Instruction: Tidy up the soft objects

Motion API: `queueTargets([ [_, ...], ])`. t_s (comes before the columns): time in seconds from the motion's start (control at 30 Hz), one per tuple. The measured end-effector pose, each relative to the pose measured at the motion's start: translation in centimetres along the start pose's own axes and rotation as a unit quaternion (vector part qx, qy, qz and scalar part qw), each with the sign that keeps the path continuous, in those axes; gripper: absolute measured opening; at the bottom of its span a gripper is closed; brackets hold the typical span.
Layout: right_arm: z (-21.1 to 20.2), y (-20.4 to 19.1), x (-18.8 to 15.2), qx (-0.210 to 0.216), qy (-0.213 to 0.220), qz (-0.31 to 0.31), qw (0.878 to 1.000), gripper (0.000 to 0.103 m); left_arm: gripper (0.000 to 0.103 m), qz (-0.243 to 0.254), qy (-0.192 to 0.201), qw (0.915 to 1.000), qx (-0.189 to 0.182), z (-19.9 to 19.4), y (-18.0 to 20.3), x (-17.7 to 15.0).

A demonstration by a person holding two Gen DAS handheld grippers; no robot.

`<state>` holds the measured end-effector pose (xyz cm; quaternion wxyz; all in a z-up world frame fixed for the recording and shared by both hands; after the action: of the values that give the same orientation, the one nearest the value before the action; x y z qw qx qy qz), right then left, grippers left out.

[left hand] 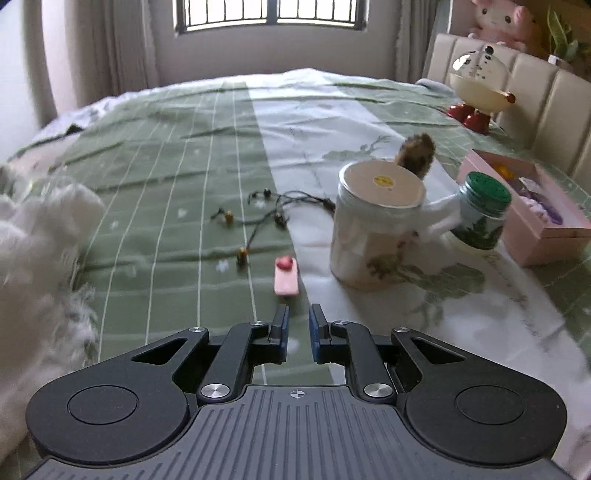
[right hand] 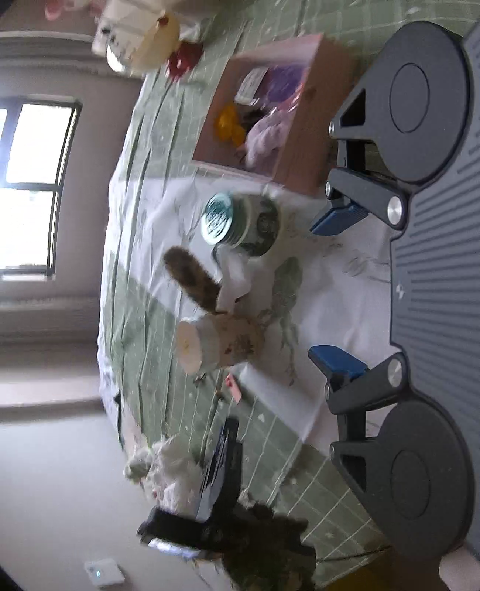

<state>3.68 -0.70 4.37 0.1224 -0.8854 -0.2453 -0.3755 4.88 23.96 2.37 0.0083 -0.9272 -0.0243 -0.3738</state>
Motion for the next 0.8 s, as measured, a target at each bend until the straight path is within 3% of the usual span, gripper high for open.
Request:
queueTargets([
  [0.13, -0.4, -0.3, -0.3, 0.005, -0.003, -0.017, 1.0, 0.067, 0.015, 0.02, 0.014, 0.9997, 0.001, -1.1, 0.6, -0.1],
  [0.2, -0.3, 0.2, -0.2, -0.007, 0.006, -0.015, 1.0, 0.066, 0.015, 0.012, 0.007, 0.9999, -0.003, -0.4, 0.4, -0.2],
  [0.37, 1.0, 1.5, 0.1, -0.006, -0.024, 0.016, 1.0, 0.066, 0.015, -0.011, 0.011, 0.9997, -0.018, -0.5, 0.2, 1.3],
  [0.5, -1.3, 1.9, 2.6, -0.023, 0.007, -0.003, 1.0, 0.066, 0.015, -0.013, 0.028, 0.9992, -0.025, -3.4, 0.6, 2.5],
  [0.63, -4.0, 1.7, 5.0, -0.018, 0.031, 0.016, 0.999, 0.066, 0.015, -0.007, 0.028, 0.9991, -0.031, -6.1, 1.5, 2.3],
  [0.8, -7.2, 0.2, 5.6, -0.023, 0.053, 0.023, 0.998, 0.066, 0.015, -0.023, 0.037, 0.9983, -0.038, -9.6, 2.6, 1.0],
])
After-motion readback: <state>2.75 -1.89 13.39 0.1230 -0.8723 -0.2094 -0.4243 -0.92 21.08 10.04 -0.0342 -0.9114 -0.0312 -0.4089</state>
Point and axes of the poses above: each gripper's, at about its wrist camera, not at the fingertips, and z roughly the way its jaws point, y to its right, x to its top, the point moved 8 cm from there along z, roughly the way its jaws point, and after that the axes turned 1 degree about x, right-handed, at the moved point
